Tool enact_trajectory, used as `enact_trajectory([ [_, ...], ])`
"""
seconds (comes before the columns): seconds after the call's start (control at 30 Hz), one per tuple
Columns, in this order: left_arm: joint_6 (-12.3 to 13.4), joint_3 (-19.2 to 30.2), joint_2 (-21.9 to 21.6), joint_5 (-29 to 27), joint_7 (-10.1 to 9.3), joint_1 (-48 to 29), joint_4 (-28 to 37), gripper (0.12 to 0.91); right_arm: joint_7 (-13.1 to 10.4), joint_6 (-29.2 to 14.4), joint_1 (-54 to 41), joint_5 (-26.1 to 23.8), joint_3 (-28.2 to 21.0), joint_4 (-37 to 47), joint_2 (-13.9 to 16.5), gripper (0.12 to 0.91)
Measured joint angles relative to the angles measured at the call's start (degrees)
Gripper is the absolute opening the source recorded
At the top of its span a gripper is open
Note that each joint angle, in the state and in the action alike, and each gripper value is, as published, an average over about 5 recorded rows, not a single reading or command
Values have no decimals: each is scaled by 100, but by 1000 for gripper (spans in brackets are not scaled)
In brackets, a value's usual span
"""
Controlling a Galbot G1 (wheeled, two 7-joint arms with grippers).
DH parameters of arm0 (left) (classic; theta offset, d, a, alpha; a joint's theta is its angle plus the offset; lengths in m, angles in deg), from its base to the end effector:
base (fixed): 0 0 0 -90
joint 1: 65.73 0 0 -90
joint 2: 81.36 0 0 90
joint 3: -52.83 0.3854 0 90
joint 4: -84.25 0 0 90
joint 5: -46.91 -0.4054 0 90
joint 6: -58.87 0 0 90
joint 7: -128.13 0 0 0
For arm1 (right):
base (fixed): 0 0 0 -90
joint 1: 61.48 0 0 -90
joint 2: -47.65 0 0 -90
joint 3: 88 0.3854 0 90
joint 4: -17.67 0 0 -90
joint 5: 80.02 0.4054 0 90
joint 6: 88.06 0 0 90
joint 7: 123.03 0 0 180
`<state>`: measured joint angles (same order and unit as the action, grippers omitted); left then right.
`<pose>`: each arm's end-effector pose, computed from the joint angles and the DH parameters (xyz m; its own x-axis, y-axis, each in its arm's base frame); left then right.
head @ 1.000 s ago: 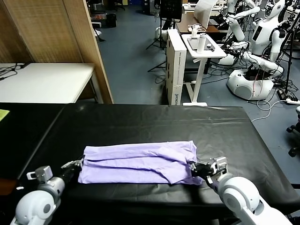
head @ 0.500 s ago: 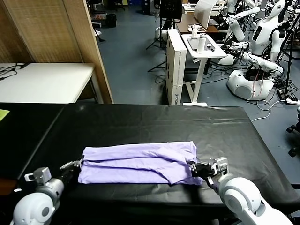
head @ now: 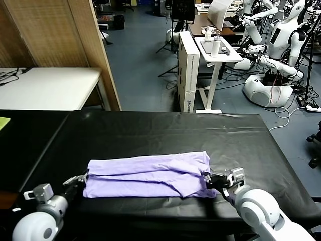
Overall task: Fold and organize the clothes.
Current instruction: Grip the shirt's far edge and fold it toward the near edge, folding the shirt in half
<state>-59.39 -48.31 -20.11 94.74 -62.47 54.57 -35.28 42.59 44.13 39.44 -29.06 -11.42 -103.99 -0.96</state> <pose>0.2333 0.1490 -0.2868 -0.8715 0.0428 0.4886 -0.0724 0.9740 -0.2145 0.2950 -0.0540 -0.2427 -0.7172 -0.3259 0.6159 -0.3362 0.9360 0.1038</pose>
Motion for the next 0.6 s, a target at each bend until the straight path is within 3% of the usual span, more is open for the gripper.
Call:
enact_trajectory([
  [0.07, -9, -8, 4, -22, -1, 14, 23, 165, -3, 0, 25, 27, 32, -50, 33, 191],
  [0.13, -19, -27, 5, -45, -5, 31, 21, 235, -5, 0, 59, 64, 76, -111, 69, 288],
  [0.43, 41, -194, -37, -88, -113, 62, -32, 734, -11, 0, 183, 225, 460, -406, 101, 829],
  [0.5, 60, -225, -53, -71, -136, 22, -12, 849, -23, 0, 123, 191, 486, -365, 52, 885],
  [0.6, 80, -204, -41, -100, -155, -81, 37, 899, -42, 0, -34, 95, 458, -203, -53, 904],
])
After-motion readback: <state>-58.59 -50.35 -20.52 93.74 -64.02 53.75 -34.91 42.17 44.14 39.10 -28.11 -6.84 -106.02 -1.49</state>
